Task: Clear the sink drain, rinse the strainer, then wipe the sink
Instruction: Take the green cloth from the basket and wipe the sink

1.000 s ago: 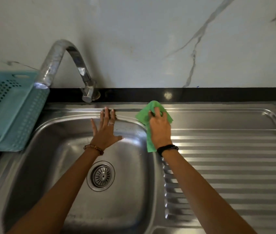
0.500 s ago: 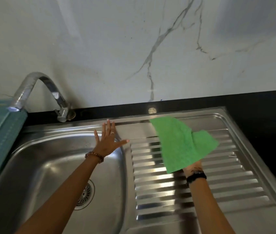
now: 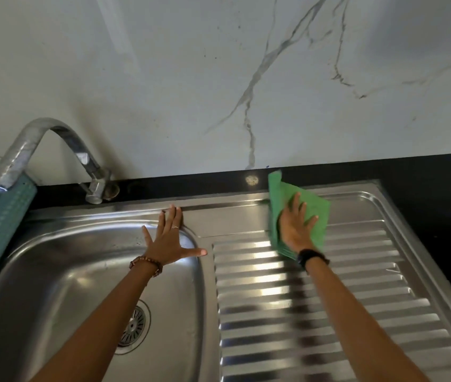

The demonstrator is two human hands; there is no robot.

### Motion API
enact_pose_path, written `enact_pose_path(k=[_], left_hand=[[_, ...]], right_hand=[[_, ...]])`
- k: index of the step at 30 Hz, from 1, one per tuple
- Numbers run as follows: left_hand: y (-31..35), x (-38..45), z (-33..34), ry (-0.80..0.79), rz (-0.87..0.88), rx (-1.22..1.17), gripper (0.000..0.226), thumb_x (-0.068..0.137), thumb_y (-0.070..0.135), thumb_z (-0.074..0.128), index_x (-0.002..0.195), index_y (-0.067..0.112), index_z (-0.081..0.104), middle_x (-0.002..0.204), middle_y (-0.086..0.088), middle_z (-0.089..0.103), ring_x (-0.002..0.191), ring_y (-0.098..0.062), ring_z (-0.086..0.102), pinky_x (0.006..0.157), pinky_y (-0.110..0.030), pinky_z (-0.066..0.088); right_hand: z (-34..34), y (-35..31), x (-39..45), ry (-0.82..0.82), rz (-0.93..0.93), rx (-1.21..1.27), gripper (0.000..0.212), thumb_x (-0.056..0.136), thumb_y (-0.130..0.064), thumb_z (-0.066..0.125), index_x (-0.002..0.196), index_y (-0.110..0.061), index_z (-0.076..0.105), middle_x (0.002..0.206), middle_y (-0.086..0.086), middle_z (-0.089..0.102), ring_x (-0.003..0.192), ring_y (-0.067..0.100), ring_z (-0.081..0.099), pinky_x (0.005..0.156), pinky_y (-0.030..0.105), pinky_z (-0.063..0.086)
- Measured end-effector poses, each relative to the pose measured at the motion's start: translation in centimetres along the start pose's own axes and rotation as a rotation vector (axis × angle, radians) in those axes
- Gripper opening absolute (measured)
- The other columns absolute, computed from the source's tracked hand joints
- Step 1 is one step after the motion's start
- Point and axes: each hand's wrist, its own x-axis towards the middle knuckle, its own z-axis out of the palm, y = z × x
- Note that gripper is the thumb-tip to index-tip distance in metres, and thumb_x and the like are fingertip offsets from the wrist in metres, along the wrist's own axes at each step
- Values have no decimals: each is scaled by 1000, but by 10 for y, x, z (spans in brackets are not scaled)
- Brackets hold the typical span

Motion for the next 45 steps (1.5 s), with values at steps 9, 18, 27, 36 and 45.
enact_pose_path(k=[9,18,27,36,45], left_hand=[[-7,13,11,-16,-11,-22,149,25,99,32,140,24,-26,141,8,-40,133,-18,-34,104,-62,-18],[-5,8,8,4,-59,-30,122,60,73,62,145,26,-12,155,4,-21,139,-19,-27,101,-65,-19],[-4,3,8,73,2,-1,153,13,100,-1,142,21,-21,154,0,-23,142,-27,-19,104,-65,-15],[0,3,8,39,-27,-66,119,70,61,63,142,19,-23,152,3,-29,140,-23,-25,100,-68,-18],[36,-4,11,-3,11,-228,127,67,59,67,140,13,-26,151,-5,-30,139,-25,-28,105,-57,-21]], right_hand=[[115,-67,-31,191,-234,-348,68,97,-43,25,148,-9,-3,153,31,1,144,40,-1,116,55,-3],[112,-65,-43,-3,-686,-239,62,92,1,42,146,-22,22,157,7,14,146,21,8,118,39,-2],[17,26,-4,271,-220,-210,51,95,-1,38,144,-14,29,156,12,20,145,27,16,118,49,6],[130,-76,-54,169,-502,-290,54,95,-1,32,146,-16,22,157,12,15,146,26,10,118,44,-1],[77,-27,-36,118,-554,-184,66,86,12,42,142,-21,31,155,5,23,145,22,13,118,40,-1]])
